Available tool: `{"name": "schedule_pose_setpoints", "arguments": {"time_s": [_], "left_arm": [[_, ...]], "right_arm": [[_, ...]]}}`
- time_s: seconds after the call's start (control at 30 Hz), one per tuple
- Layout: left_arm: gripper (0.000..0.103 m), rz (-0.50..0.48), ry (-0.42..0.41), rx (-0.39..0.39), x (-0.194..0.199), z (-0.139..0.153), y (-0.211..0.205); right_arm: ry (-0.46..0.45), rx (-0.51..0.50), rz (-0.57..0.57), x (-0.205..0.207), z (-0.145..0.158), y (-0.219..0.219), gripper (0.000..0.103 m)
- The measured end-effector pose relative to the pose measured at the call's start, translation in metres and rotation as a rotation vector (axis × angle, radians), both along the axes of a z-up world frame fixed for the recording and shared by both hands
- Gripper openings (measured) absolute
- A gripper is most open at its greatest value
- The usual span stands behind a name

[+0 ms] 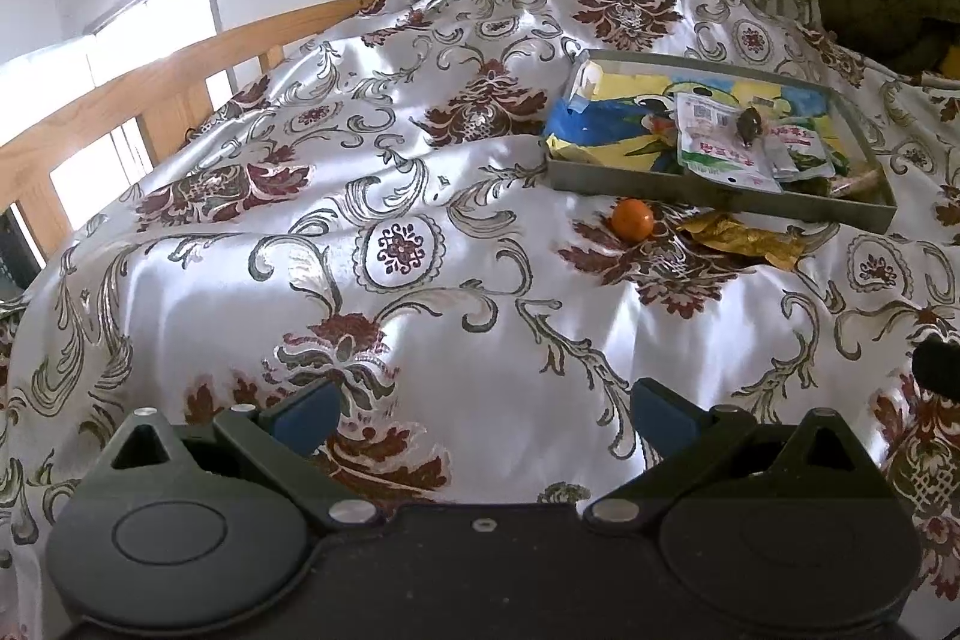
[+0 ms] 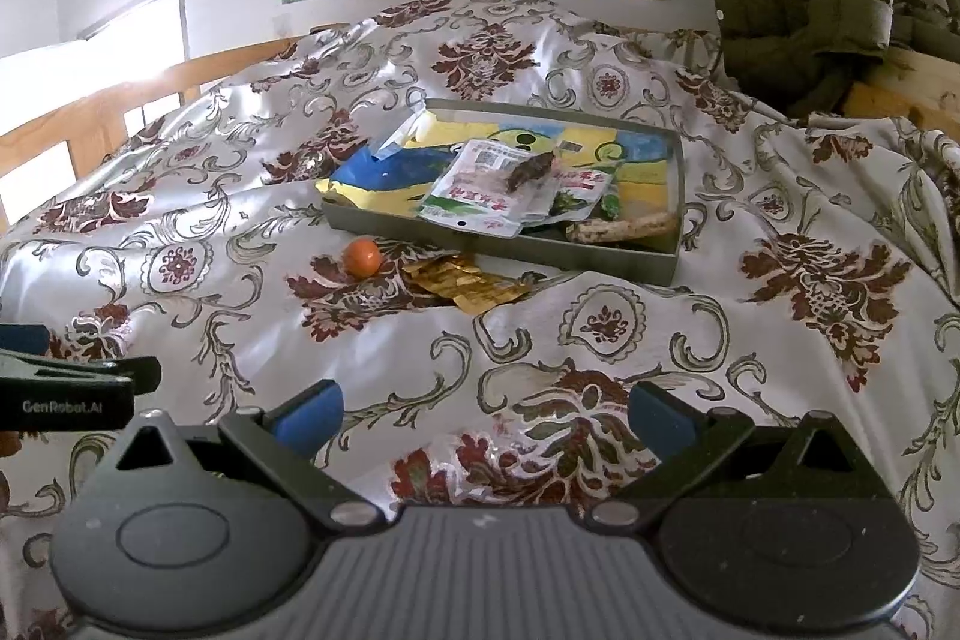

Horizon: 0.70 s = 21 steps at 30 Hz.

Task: Organize snacks
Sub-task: 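Move left tool toward the tangerine while right tool approaches the gold foil wrapper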

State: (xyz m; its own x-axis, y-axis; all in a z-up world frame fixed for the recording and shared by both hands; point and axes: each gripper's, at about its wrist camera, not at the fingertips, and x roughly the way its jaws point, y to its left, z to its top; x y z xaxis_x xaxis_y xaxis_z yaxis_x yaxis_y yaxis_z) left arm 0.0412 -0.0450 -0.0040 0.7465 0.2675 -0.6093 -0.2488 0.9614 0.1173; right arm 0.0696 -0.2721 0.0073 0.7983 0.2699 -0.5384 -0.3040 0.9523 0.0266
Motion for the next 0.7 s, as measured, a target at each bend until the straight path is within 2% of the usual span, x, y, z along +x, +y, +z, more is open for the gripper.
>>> {"name": "schedule_pose_setpoints", "arguments": {"time_s": [0.33, 0.5, 0.7], "left_arm": [[0.102, 0.007, 0.014, -0.010, 0.017, -0.003, 0.011], [0.102, 0.020, 0.025, -0.036, 0.042, -0.004, 0.022], [0.102, -0.027, 0.030, -0.048, 0.085, -0.005, 0.028]], "right_arm": [[-0.003, -0.019, 0.032, 0.009, 0.001, 0.005, 0.103], [-0.018, -0.047, 0.061, 0.028, -0.004, 0.012, 0.103], [-0.006, -0.039, 0.104, 0.057, -0.018, 0.022, 0.103]]}}
